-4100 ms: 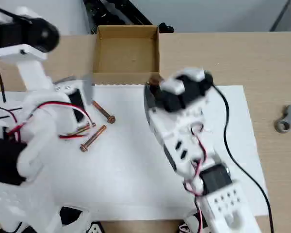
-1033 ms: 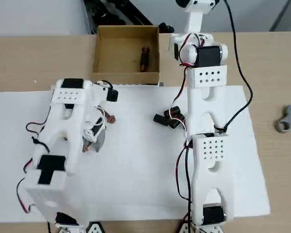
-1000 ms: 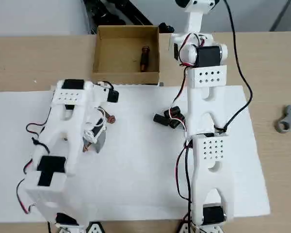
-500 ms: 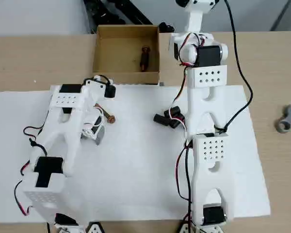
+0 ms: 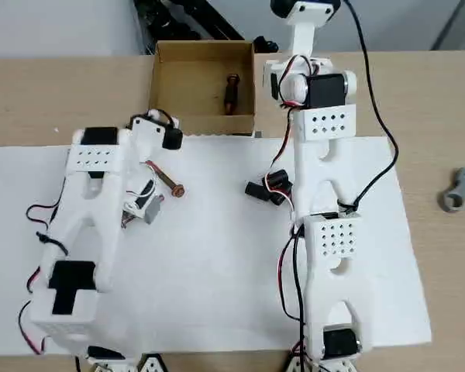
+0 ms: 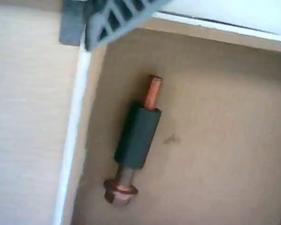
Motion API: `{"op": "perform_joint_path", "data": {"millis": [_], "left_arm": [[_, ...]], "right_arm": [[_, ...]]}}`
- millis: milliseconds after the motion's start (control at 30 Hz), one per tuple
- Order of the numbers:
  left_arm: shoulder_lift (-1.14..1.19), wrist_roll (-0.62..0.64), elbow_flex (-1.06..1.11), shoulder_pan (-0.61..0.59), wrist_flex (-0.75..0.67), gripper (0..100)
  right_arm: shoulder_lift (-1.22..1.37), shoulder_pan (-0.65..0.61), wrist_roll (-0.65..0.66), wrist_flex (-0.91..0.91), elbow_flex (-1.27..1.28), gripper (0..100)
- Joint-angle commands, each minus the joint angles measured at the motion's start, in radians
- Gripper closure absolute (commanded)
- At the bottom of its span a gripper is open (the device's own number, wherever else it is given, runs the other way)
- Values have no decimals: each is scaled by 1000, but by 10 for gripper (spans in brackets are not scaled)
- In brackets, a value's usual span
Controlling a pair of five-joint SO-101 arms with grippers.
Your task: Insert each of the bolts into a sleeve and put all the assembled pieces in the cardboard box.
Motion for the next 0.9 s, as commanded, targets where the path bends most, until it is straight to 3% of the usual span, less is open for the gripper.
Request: {"op": "perform_joint_path", "data": {"millis": [0,300,867], "left_arm": [[-29,-60,-35,-11,5,866],[173,-91,-47,-120,-180,866],[17,-298,-127,-132,-158,840]], "right_arm": [[-76,-7,3,7,-80,851],[-74,-7,3,8,-80,851],[-68,-5,3,8,-80,851]]}}
